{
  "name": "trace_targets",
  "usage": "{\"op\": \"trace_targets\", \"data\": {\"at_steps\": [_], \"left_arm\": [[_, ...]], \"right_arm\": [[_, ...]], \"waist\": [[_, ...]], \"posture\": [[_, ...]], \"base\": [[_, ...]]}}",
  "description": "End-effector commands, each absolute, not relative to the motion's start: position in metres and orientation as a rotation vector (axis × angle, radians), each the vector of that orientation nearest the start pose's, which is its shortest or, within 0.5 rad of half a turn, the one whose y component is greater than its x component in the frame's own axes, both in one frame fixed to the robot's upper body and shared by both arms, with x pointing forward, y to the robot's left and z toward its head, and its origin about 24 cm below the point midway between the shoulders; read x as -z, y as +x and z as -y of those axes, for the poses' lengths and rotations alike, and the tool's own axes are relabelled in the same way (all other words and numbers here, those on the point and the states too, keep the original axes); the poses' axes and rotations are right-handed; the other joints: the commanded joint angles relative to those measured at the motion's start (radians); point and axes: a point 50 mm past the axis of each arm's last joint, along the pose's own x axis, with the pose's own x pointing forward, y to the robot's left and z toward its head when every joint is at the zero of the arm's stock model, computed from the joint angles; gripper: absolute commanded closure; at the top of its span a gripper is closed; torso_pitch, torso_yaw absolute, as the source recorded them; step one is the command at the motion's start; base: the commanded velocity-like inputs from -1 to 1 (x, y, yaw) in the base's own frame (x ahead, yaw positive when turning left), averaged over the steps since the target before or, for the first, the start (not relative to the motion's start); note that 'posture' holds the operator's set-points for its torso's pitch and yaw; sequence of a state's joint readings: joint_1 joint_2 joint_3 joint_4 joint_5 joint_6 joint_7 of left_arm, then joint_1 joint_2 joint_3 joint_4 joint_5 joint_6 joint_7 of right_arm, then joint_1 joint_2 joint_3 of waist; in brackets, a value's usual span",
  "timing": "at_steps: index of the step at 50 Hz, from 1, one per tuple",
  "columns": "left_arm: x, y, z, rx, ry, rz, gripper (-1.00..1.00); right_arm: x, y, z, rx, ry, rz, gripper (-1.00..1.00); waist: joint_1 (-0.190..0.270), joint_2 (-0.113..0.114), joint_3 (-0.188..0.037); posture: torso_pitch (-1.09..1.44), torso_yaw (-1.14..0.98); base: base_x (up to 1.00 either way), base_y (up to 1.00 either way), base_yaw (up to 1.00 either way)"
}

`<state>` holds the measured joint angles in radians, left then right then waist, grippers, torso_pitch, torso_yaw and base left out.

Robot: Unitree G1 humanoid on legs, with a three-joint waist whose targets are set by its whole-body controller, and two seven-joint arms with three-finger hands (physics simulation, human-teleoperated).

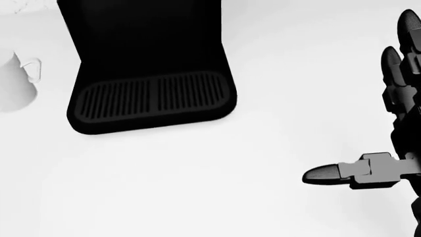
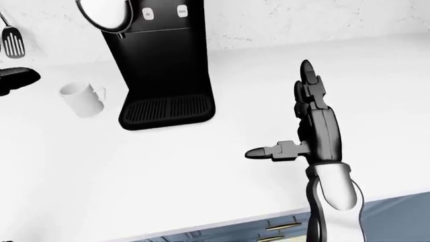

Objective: Pick the mug from under the coffee machine dispenser and place it on the counter.

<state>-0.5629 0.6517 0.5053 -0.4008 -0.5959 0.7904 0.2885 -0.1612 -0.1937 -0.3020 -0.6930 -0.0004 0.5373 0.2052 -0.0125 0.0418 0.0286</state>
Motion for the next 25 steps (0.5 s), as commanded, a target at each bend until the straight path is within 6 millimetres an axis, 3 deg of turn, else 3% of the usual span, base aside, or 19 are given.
{"op": "trace_targets", "data": {"at_steps": [1, 7, 19, 25], "left_arm": [[-0.302, 0.246, -0.283, -0.354, -0.026, 0.414, -1.00], [-0.318, 0.224, -0.279, -0.334, -0.027, 0.443, -1.00], [-0.352, 0.198, -0.276, -0.317, -0.014, 0.511, -1.00], [-0.358, 0.190, -0.278, -0.326, -0.009, 0.531, -1.00]], "right_arm": [[-0.209, 0.229, 0.209, 0.055, -0.242, 0.400, -1.00], [-0.211, 0.229, 0.209, 0.055, -0.243, 0.402, -1.00], [-0.214, 0.229, 0.210, 0.058, -0.244, 0.407, -1.00], [-0.214, 0.229, 0.210, 0.059, -0.244, 0.407, -1.00]], "waist": [[0.000, 0.000, -0.017], [0.001, 0.000, -0.010], [0.002, 0.004, 0.002], [0.001, 0.012, 0.006]], "posture": [[0.00, 0.00], [0.00, 0.00], [0.00, 0.00], [0.00, 0.00]], "base": [[0.00, 0.00, 0.00], [0.00, 0.00, 0.00], [0.00, 0.00, 0.00], [0.00, 0.00, 0.00]]}}
